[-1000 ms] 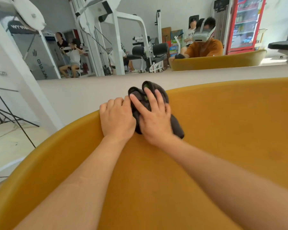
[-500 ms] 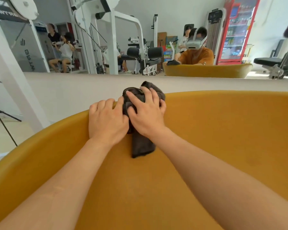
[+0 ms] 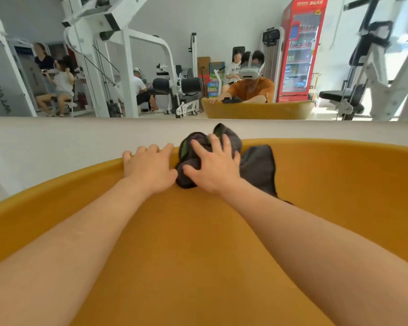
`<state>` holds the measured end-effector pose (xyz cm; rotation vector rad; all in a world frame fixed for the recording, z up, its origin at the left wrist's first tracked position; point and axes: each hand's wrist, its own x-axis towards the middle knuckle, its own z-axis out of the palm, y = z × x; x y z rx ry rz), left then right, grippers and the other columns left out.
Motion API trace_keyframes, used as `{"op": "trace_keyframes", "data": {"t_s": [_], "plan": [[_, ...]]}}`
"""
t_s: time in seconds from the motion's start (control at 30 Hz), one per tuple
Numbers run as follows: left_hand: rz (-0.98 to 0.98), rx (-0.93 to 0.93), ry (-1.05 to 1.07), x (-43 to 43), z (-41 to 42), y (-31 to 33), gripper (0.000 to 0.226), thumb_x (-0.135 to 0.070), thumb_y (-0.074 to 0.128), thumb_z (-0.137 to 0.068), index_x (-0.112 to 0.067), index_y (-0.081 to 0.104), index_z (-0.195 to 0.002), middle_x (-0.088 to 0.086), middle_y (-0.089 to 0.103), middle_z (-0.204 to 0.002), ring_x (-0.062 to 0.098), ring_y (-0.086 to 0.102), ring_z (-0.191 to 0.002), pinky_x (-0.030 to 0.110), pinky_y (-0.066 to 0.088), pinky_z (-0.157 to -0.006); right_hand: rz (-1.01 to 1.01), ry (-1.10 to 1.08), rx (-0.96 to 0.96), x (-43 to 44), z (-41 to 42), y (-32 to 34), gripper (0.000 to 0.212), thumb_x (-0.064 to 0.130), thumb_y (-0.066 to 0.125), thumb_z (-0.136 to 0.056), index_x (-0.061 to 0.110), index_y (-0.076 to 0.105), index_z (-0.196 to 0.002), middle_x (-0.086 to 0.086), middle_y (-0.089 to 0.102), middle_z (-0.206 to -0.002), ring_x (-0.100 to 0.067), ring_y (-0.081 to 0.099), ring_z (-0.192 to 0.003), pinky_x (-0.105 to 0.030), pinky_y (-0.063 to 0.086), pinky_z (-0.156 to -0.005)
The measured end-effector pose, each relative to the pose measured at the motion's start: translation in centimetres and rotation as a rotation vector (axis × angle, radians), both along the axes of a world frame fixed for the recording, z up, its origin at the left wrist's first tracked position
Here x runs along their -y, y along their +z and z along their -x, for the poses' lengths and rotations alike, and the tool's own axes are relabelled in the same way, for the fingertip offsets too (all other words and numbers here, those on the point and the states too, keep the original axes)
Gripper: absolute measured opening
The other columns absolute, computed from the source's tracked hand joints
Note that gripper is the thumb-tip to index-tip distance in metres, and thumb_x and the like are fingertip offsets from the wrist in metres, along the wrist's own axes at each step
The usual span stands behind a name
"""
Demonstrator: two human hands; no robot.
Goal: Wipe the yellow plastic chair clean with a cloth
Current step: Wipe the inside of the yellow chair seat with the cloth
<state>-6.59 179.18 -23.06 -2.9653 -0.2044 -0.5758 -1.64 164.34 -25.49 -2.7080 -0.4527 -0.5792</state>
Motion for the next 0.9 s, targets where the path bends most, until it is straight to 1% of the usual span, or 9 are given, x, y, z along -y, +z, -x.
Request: {"op": "trace_keyframes", "data": {"t_s": [0.07, 0.17, 0.23, 0.33, 0.47, 0.53, 0.67, 0.8, 0.9], "plan": [[0.052, -0.016, -0.041, 2.3, -1.8, 0.3, 0.060, -0.043, 0.044, -0.090, -0.027, 0.028, -0.145, 0.003, 0.045, -0.142, 0.030, 0.039, -0.130, 0.054, 0.026, -0.108, 0.084, 0.037, 0.077, 0.0, 0.0, -0.7, 0.064, 0.061, 0.041, -0.092, 0.045, 0.019, -0.149, -0.002, 0.010, -0.162, -0.031, -0.002, -0.149, -0.063, 0.011, -0.113], [-0.012, 0.051, -0.038, 2.6, -1.9, -1.8, 0.071, -0.048, 0.044, -0.089, -0.029, 0.014, -0.150, 0.002, 0.031, -0.152, 0.029, 0.028, -0.139, 0.055, 0.012, -0.114, 0.234, 0.020, 0.164, 5.1, -2.2, -0.6, 0.059, 0.055, 0.036, -0.097, 0.046, 0.012, -0.151, -0.002, 0.015, -0.162, -0.027, 0.007, -0.149, -0.060, 0.016, -0.112], [-0.041, 0.106, -0.056, 2.2, -2.0, -2.6, 0.075, -0.049, 0.046, -0.088, -0.031, 0.010, -0.151, 0.003, 0.027, -0.155, 0.029, 0.024, -0.141, 0.056, 0.008, -0.116, 0.214, -0.089, 0.168, 11.0, -3.2, -0.9, 0.059, 0.044, 0.038, -0.098, 0.045, 0.012, -0.151, -0.003, 0.016, -0.161, -0.027, 0.009, -0.149, -0.058, 0.017, -0.113], [-0.019, 0.156, -0.062, 2.6, -2.6, -2.8, 0.077, -0.049, 0.054, -0.085, -0.031, 0.015, -0.149, 0.005, 0.031, -0.153, 0.031, 0.027, -0.139, 0.057, 0.008, -0.115, 0.211, -0.324, 0.160, 20.5, -3.1, -1.2, 0.064, 0.032, 0.043, -0.095, 0.041, 0.015, -0.152, -0.005, 0.018, -0.161, -0.029, 0.011, -0.149, -0.055, 0.016, -0.116], [0.028, 0.172, -0.015, 3.4, -3.0, -3.1, 0.080, -0.049, 0.061, -0.080, -0.029, 0.021, -0.147, 0.008, 0.034, -0.150, 0.034, 0.026, -0.138, 0.060, 0.006, -0.115, 0.081, -0.450, 0.072, 20.1, -2.7, -1.2, 0.069, 0.034, 0.046, -0.095, 0.029, 0.013, -0.155, -0.011, 0.007, -0.163, -0.036, -0.001, -0.149, -0.056, 0.010, -0.119], [0.039, 0.158, -0.006, 3.5, -3.1, -3.1, 0.081, -0.048, 0.061, -0.080, -0.030, 0.020, -0.147, 0.008, 0.032, -0.152, 0.035, 0.024, -0.139, 0.060, 0.005, -0.114, 0.021, -0.377, 0.027, 15.5, -2.2, -2.0, 0.076, 0.044, 0.046, -0.094, 0.025, 0.005, -0.156, -0.013, -0.005, -0.163, -0.041, -0.007, -0.148, -0.057, 0.008, -0.118], [0.024, 0.098, -0.017, 3.5, -2.8, -2.8, 0.087, -0.044, 0.063, -0.079, -0.030, 0.014, -0.149, 0.008, 0.025, -0.155, 0.034, 0.019, -0.142, 0.061, 0.005, -0.115, 0.176, -0.068, -0.034, 9.0, 1.5, -8.3, 0.079, 0.052, 0.045, -0.094, 0.031, -0.001, -0.155, -0.011, -0.018, -0.162, -0.041, -0.012, -0.147, -0.060, 0.007, -0.117], [0.078, -0.012, -0.079, 5.6, -0.6, -3.6, 0.087, -0.036, 0.059, -0.085, -0.038, 0.003, -0.151, -0.001, -0.005, -0.162, 0.027, -0.007, -0.147, 0.061, 0.004, -0.115, 0.348, 0.187, -0.189, 11.7, 5.2, -14.1, 0.070, 0.054, 0.044, -0.095, 0.046, 0.003, -0.152, 0.006, -0.024, -0.161, -0.028, -0.023, -0.147, -0.059, -0.004, -0.117], [0.135, -0.254, -0.307, 10.1, 3.1, -8.9, 0.072, -0.038, 0.048, -0.092, -0.044, 0.007, -0.150, -0.008, -0.013, -0.161, 0.021, -0.009, -0.147, 0.060, 0.015, -0.114, 0.528, 0.222, -0.287, 17.1, 7.3, -16.3, 0.066, 0.060, 0.037, -0.096, 0.050, -0.001, -0.150, 0.011, -0.022, -0.160, -0.023, -0.021, -0.148, -0.058, -0.002, -0.116]]}}
